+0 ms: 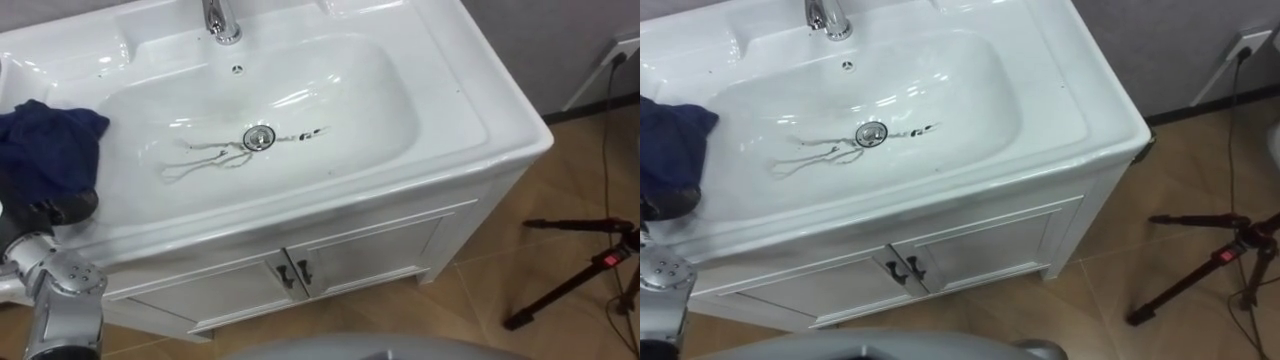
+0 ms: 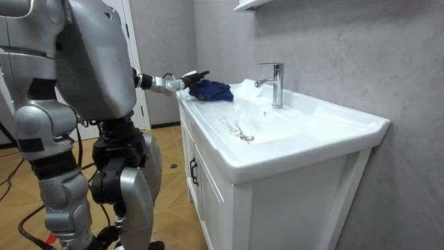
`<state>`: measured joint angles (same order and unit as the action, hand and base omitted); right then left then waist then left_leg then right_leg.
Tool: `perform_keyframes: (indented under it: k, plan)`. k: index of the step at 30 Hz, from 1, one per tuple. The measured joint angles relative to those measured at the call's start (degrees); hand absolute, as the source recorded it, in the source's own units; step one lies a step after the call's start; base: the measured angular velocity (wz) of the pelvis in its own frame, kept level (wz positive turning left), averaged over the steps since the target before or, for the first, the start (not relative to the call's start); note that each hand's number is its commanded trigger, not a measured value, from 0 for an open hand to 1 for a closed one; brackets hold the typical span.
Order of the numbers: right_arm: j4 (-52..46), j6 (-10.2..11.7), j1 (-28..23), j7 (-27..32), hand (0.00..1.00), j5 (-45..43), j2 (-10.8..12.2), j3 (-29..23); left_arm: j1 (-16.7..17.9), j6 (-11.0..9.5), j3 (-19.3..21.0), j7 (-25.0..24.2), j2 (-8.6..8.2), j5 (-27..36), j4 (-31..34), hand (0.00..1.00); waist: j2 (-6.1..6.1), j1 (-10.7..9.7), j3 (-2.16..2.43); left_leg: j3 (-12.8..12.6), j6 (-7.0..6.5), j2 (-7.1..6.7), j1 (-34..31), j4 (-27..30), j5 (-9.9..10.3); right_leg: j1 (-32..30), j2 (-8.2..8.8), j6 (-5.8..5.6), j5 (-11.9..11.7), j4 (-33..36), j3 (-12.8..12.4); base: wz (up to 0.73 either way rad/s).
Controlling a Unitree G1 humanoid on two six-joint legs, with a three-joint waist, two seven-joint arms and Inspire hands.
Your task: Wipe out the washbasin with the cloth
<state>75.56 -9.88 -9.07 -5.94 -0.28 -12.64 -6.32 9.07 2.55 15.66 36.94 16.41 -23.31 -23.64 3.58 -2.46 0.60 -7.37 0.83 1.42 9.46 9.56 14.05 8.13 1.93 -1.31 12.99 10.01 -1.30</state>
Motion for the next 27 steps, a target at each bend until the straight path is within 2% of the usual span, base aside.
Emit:
perform_keyframes:
  k: [1, 8, 14, 27]
  plan:
    - [0.0, 0.0, 0.0, 0.0, 0.00, 0.0, 0.0, 0.0, 0.0, 0.0, 0.0, 0.0, 0.00, 0.0, 0.0, 0.00, -0.22, 0.0, -0.14, 0.0, 0.00, 0.00, 0.0, 0.0, 0.0, 0.0, 0.00, 0.00, 0.0, 0.0, 0.0, 0.00]
    - [-0.1, 0.0, -0.3, 0.4, 0.00, 0.0, 0.1, 0.1, -1.2, 0.0, 0.0, 0.0, 0.00, 0.0, 0.0, 0.00, -0.21, 0.7, -0.16, 0.1, 0.00, 0.00, -0.4, 0.0, 0.0, -0.4, 0.00, 0.00, 0.0, 0.0, 0.0, 0.00]
    - [-0.8, 0.0, -0.6, 0.9, 0.00, 0.0, 0.3, 0.1, -1.9, 0.0, 0.0, 0.0, 0.00, 0.0, -0.2, 0.00, -0.40, 0.8, -0.18, 1.2, 0.00, -0.04, -0.8, 0.0, 0.0, -0.4, -0.01, 0.00, 0.0, -0.2, 0.5, 0.06]
    - [-1.8, 0.0, -0.5, -0.3, 0.00, -0.1, -0.1, 0.1, -2.5, 0.6, -0.1, -2.0, 0.01, -0.2, -2.1, 0.00, 0.03, 0.6, -0.23, 1.3, 0.01, -0.03, -1.4, 0.0, 0.0, -1.0, -0.02, 0.04, 0.0, -0.2, 0.6, 0.00]
